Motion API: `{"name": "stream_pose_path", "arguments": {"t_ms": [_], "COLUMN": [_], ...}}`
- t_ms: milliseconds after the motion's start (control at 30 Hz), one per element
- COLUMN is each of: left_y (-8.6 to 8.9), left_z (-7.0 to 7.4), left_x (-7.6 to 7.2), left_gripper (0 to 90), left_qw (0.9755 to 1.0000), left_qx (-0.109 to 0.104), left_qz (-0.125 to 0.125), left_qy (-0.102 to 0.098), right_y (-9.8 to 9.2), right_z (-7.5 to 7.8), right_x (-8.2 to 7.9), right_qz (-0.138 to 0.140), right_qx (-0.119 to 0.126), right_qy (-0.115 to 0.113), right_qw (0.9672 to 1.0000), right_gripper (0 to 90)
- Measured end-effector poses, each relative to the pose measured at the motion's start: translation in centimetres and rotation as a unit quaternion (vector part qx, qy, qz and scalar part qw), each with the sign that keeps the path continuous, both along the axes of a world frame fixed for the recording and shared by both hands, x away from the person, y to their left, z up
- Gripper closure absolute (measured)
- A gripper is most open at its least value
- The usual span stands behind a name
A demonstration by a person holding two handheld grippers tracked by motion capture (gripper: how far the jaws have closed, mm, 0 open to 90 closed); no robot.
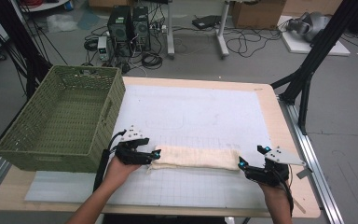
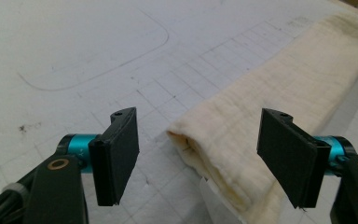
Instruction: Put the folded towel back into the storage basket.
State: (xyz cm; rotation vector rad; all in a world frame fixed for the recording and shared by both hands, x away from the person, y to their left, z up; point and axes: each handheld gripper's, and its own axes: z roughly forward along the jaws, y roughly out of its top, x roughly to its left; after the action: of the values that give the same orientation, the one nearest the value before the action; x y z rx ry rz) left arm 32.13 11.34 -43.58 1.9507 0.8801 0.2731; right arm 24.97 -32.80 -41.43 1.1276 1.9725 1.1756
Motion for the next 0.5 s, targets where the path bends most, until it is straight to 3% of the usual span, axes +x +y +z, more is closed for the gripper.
{"name": "stream_pose_path", "arguments": {"t_ms": [233, 300, 367, 500], "left_y": [-1.3, -1.8, -2.2, -2.4], "left_z": [-0.9, -1.1, -1.2, -1.2], "left_x": [0.0, -0.2, -0.4, -0.6], "left_gripper": [35.2, 35.6, 35.2, 36.2], "left_qw": [0.9988, 0.9978, 0.9968, 0.9965], "left_qx": [0.04, 0.058, 0.077, 0.081], "left_qz": [-0.008, -0.013, -0.017, -0.016], "left_qy": [0.028, 0.027, 0.012, 0.009], "right_y": [0.0, 0.0, 0.0, 0.0], "right_z": [0.0, 0.0, 0.0, 0.0], "right_x": [0.0, 0.0, -0.1, 0.0], "right_qz": [0.003, 0.003, 0.001, 0.001], "right_qx": [-0.003, -0.004, -0.001, -0.002], "right_qy": [0.001, 0.001, 0.005, 0.005], "right_qw": [1.0, 1.0, 1.0, 1.0], "right_gripper": [16.8, 16.8, 16.8, 16.8]}}
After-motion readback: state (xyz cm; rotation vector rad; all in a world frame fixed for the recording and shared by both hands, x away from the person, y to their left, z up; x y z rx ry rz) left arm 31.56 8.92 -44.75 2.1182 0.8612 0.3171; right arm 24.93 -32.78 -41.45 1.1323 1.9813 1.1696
